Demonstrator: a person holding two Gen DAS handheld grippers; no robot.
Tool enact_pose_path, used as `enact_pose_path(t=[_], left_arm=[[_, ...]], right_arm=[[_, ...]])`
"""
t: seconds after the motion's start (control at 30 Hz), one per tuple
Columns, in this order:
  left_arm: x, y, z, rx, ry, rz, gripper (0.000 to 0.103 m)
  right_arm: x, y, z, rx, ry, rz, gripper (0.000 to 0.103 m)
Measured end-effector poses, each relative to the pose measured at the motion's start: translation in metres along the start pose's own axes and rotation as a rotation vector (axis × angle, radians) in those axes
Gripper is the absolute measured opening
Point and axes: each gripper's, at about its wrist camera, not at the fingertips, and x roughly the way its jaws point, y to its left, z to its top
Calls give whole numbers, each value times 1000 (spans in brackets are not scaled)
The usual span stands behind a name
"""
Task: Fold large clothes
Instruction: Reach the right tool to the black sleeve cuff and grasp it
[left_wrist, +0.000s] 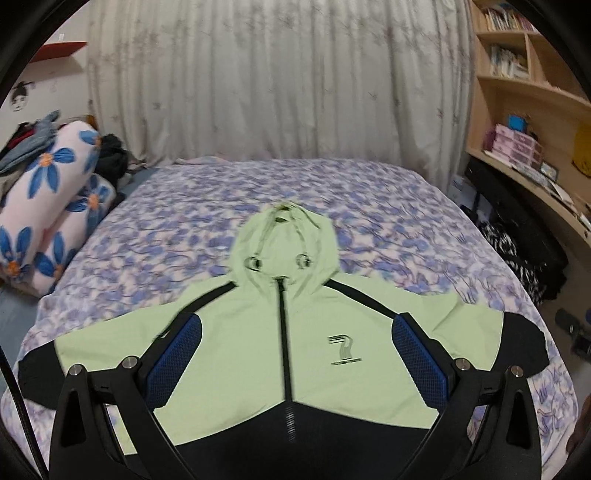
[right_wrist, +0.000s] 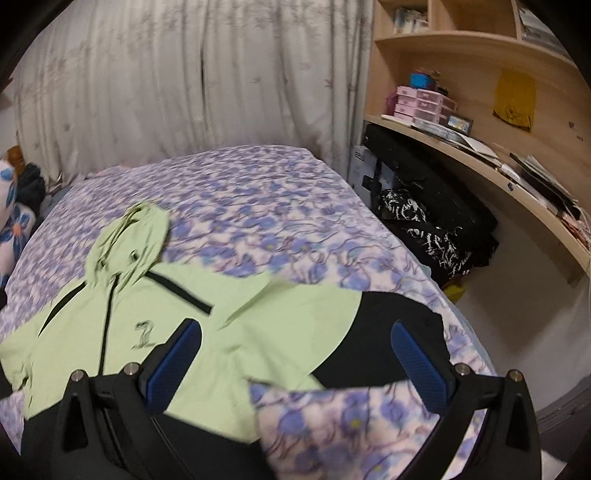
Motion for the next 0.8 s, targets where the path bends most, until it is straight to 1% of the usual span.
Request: enact_pose_path(t=[0.07,0.17,0.27,0.3,0.37,0.4,0.47,0.53,0.6,0.7,0.8], left_arm=[[15,-17,1,25,-10,-2,102],[39,-39,-3,41,-17,-20,102],[65,-61,-8,38,-4,-52,102],[74,-68,-9,42,-6,-53,102],[92,-84,-11,60,16,-60,102],[99,-91,-12,68,28,-69,102],[115,-103,-17,72,55,-57,102],[131,-114,-20,65,91,-66,102],[144,-120,-24,50,120,-73,102],[160,-127,-30,28,146,-54,102],[174,-137,-36,38,178,-39,102]], right_arm=[[18,-18,5,27,17,-12,103],[52,-52,7,78,75,-26,103],[78,-77,3,106,114,-63,103],[89,-87,1,119,129,-69,103],[111,-107,-6,153,171,-66,103],[120,-117,-10,178,195,-60,103],[140,-140,-20,237,239,-43,101],[158,-159,-30,285,280,-60,100],[172,-178,-43,345,321,-59,100],[191,-201,-64,441,381,-36,97],[207,-216,-83,525,431,7,93]])
